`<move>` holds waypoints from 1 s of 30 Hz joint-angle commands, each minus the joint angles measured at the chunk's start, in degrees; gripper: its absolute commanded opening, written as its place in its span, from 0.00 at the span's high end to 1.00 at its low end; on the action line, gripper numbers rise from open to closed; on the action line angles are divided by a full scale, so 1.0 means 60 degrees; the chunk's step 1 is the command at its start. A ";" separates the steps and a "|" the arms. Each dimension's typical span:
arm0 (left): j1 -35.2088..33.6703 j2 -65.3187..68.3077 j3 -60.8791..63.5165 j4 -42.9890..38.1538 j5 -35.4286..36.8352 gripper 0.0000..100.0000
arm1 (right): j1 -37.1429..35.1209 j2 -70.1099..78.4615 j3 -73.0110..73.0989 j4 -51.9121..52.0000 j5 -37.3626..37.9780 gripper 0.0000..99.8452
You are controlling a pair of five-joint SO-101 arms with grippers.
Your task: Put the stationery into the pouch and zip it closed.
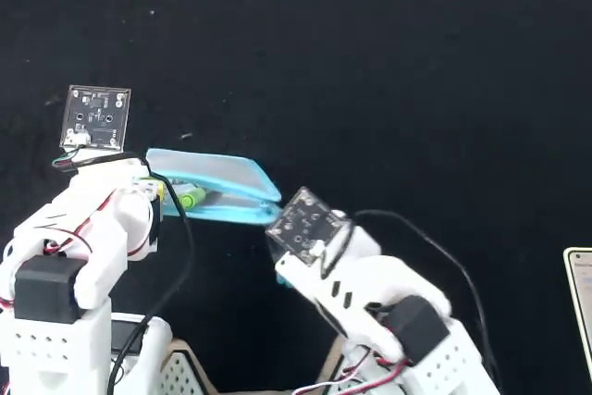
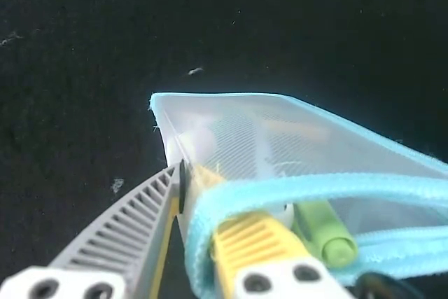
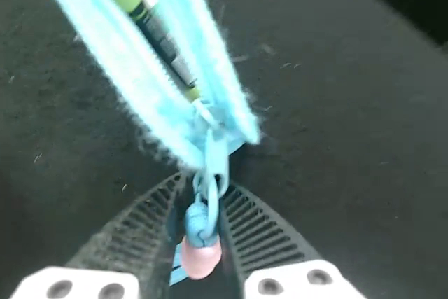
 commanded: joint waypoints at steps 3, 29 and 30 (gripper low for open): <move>0.0139 -0.0103 -0.0095 -0.0190 0.0000 0.97 | 0.0703 -0.1106 -0.1033 0.0879 0.0894 0.99; 0.0125 -0.0117 -0.0842 -0.0264 -0.1333 0.97 | 0.0689 0.3216 -0.4784 -0.0088 0.1011 0.99; 0.0125 -0.0117 -0.0842 -0.0278 -0.1333 0.97 | 0.0689 0.3612 -0.5136 -0.0029 0.1011 0.99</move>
